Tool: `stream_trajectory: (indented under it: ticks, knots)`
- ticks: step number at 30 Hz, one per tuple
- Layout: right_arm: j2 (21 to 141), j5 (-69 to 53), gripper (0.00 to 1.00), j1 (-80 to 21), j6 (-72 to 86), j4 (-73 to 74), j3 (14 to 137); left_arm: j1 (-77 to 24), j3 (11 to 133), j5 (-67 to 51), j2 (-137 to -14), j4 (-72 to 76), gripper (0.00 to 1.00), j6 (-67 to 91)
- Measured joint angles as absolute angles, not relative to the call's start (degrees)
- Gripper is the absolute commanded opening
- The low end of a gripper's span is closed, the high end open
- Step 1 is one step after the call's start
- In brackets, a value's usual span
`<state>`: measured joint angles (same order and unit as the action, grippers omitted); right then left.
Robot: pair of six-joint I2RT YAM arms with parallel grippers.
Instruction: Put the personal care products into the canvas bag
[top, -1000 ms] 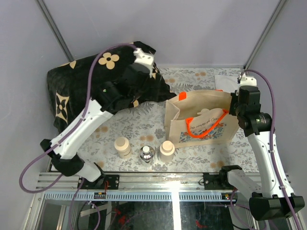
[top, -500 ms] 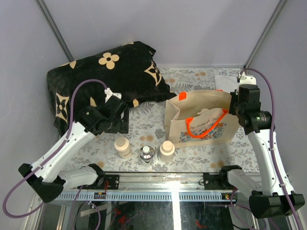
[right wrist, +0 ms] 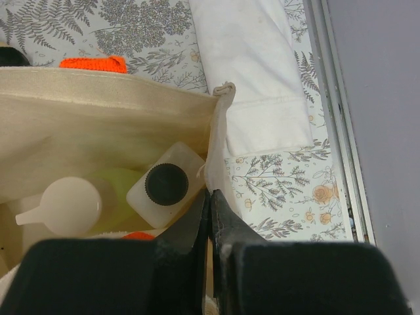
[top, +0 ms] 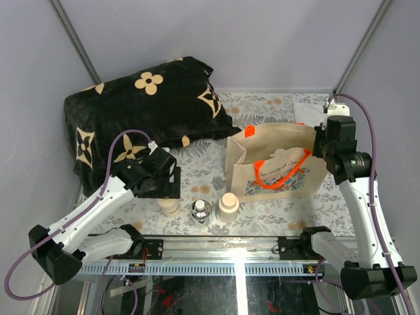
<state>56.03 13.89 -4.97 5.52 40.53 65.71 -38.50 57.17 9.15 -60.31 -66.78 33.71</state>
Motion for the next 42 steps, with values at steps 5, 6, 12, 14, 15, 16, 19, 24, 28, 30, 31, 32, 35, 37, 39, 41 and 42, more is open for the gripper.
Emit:
stream_trajectory:
  ticks: [5,6,12,14,15,16,19,24,28,30,31,32,35,37,39,41,42]
  knots:
    - [55.96,13.96,0.00,-4.97,5.48,40.64,65.71,-38.13,55.70,7.64,-62.50,-63.11,0.88,33.52]
    - [55.92,13.98,0.00,-4.97,5.43,40.69,65.71,-37.98,55.22,7.44,-63.18,-62.33,0.88,33.36]
    - [55.37,14.06,0.00,-4.97,5.32,41.15,65.71,-36.93,51.99,6.46,-65.28,-60.82,0.89,32.14]
    - [55.27,14.06,0.00,-4.97,5.30,41.32,65.71,-36.53,51.57,6.37,-65.28,-60.86,0.89,31.70]
    - [55.24,14.04,0.00,-4.97,5.30,41.32,65.71,-36.40,51.55,6.37,-65.28,-60.84,0.89,31.57]
    - [55.24,14.06,0.00,-4.97,5.30,41.32,65.71,-36.23,51.55,6.37,-65.28,-60.82,0.89,31.42]
    - [55.24,14.04,0.00,-4.97,5.30,41.32,65.71,-36.14,51.51,6.33,-65.28,-60.82,0.89,31.18]
    - [55.24,14.06,0.00,-4.97,5.26,41.32,65.71,-35.94,50.59,5.63,-65.28,-59.92,0.88,31.09]
    - [55.22,14.04,0.00,-4.97,5.17,41.32,65.71,-35.94,49.10,4.99,-65.30,-59.59,0.84,31.11]
    - [55.22,14.04,0.00,-4.97,5.15,41.32,65.71,-35.94,48.69,4.86,-65.30,-59.51,0.79,31.11]
    - [55.22,14.04,0.00,-4.97,5.13,41.32,65.71,-35.94,48.64,4.71,-65.30,-59.40,0.75,31.11]
    - [55.22,14.04,0.00,-4.97,5.13,41.32,65.71,-35.94,48.60,4.54,-65.32,-59.09,0.71,31.11]
    - [55.22,14.04,0.00,-4.97,5.13,41.32,65.71,-35.94,48.60,3.84,-65.63,-58.28,0.59,31.03]
    - [55.22,14.04,0.00,-4.97,5.13,41.32,65.71,-35.94,48.60,3.73,-65.63,-58.15,0.51,30.94]
    - [55.18,14.04,0.00,-4.97,5.13,41.32,65.69,-35.94,48.60,3.73,-65.76,-58.11,0.42,30.76]
    - [55.00,14.06,0.00,-4.97,5.10,41.32,65.65,-35.94,48.62,3.66,-65.84,-58.06,0.30,30.70]
    - [54.87,14.06,0.00,-4.97,5.10,41.34,65.58,-35.94,48.62,3.62,-65.84,-58.06,0.25,30.65]
